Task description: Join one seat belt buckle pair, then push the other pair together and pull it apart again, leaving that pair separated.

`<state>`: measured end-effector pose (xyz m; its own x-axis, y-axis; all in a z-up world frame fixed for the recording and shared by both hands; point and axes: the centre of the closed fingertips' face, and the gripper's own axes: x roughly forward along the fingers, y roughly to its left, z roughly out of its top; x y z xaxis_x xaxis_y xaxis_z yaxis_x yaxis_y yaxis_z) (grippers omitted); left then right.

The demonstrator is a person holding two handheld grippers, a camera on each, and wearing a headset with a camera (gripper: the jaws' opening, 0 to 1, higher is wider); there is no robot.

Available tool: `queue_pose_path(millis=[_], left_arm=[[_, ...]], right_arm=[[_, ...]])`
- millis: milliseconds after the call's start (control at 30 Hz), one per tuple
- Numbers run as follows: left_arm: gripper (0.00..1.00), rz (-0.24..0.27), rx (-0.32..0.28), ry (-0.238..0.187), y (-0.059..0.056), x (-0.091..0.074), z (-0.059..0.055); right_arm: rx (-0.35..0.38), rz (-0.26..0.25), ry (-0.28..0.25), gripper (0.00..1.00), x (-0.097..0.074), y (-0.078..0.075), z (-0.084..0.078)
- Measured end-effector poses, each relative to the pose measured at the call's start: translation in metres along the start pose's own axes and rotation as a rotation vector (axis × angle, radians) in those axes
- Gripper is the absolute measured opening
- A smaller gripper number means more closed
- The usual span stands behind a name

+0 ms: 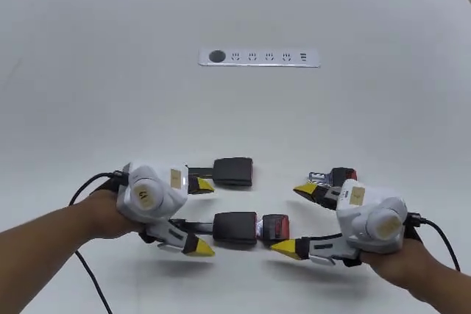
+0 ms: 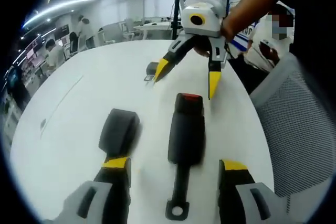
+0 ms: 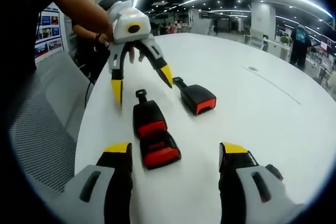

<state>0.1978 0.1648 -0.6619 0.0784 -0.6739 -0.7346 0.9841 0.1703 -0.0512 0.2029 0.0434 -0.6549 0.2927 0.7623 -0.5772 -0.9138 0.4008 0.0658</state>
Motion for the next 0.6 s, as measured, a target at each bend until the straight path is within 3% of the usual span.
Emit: queue_pose_path(millis=[167,600], left_arm=[[0.71,0.024,-0.007,0.011,0.009,-0.008,-0.003],[0.7,0.072,-0.011,-0.009,0.044,-0.021,0.011]], right_arm=[[0.006,-0.033,-0.005,0.71,-0.014,-0.017,-0.002],[0.02,-0.113,0.001,0.79,-0.044,-0.072,-0.009]])
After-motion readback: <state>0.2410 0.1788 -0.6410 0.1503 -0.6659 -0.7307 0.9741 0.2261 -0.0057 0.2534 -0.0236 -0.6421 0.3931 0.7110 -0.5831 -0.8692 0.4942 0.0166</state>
